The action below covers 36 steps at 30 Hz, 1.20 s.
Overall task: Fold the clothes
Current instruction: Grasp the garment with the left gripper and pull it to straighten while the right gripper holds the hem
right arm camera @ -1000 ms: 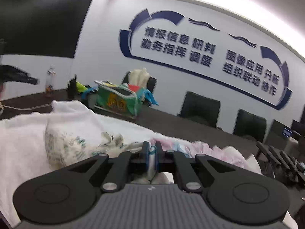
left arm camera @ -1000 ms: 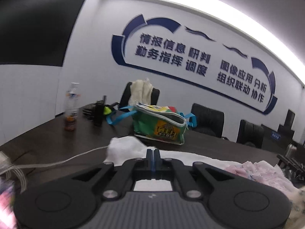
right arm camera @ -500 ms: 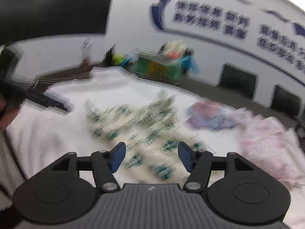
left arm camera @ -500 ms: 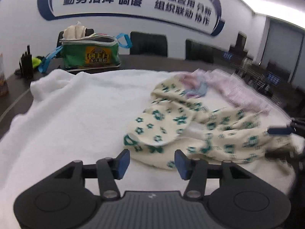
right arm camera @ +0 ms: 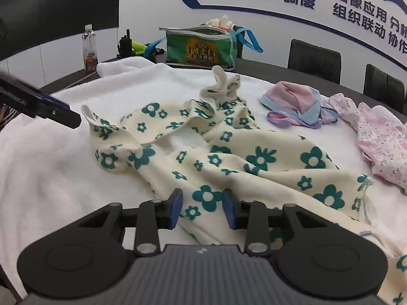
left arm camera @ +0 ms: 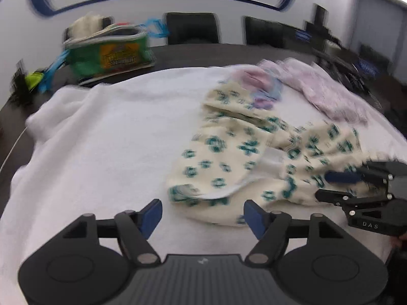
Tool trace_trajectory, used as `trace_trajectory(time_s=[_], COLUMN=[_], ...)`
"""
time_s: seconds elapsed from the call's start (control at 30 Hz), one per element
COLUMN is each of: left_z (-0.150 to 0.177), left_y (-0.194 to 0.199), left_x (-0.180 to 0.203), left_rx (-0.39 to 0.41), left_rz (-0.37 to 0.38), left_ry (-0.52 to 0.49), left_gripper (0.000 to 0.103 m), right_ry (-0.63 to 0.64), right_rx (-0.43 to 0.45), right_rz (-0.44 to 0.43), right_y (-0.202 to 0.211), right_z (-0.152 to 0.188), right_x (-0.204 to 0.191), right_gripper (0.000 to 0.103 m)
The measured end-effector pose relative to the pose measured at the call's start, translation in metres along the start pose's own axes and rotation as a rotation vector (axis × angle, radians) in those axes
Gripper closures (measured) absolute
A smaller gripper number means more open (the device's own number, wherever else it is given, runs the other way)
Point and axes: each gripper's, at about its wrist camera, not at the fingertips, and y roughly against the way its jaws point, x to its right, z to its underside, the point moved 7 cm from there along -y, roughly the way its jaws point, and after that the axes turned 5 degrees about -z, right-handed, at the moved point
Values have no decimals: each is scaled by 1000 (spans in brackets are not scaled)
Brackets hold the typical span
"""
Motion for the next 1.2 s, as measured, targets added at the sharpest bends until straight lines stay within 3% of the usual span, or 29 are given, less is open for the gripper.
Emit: trace_trajectory(time_s=[0.07,0.2,0.37,0.43,0.5,0.53,0.57,0.6,0.63,0.67,0.7,0.9,1.0,1.07,1.2], left_z=[3,6,4,2,-4,-7,-10,-13,-15,-17,-17,-8,10,28,79], left_y=[-8,-30,-58,-65,-64,-63,-58,-50,-40,-29,-14,93,138,140,100], left_x=[23,59,59,52,45,41,39,36,33,30,25,0,5,10,23], left_rx=[19,39,-3,-15,-15,-18,-19,-9,14,37,62,234,312,292,137], left_rz=[22,31,28,52,55,59,76,82,75,69,63,59,29,37,90], left_ry=[-79,-231,-238,-205,-172,-156,-139,-125,-122,-119,-108,-38,-92,-102,-91], left_gripper=[33,33,34,44,84,95,97,98,98,98,98,98,98,95,77], right_ry=[30,48,-8,-5,-19,-27,-31,-28,-24,-18,-14,12,61,93,46], right_rx=[-9,-15,-10,-6,-1,4,13,26,36,41,53,202,299,300,165], right_rz=[11,83,186,235,236,233,224,208,196,189,182,115,95,145,272], right_y=[7,31,65,73,73,72,69,65,61,58,58,104,152,168,154], right_z=[8,24,47,56,60,61,60,58,54,50,43,-21,-48,-50,-19], right_x=[-2,7,41,50,55,58,59,60,61,62,64,64,54,58,82], right_gripper=[61,60,53,51,51,51,52,54,70,100,103,103,103,103,93])
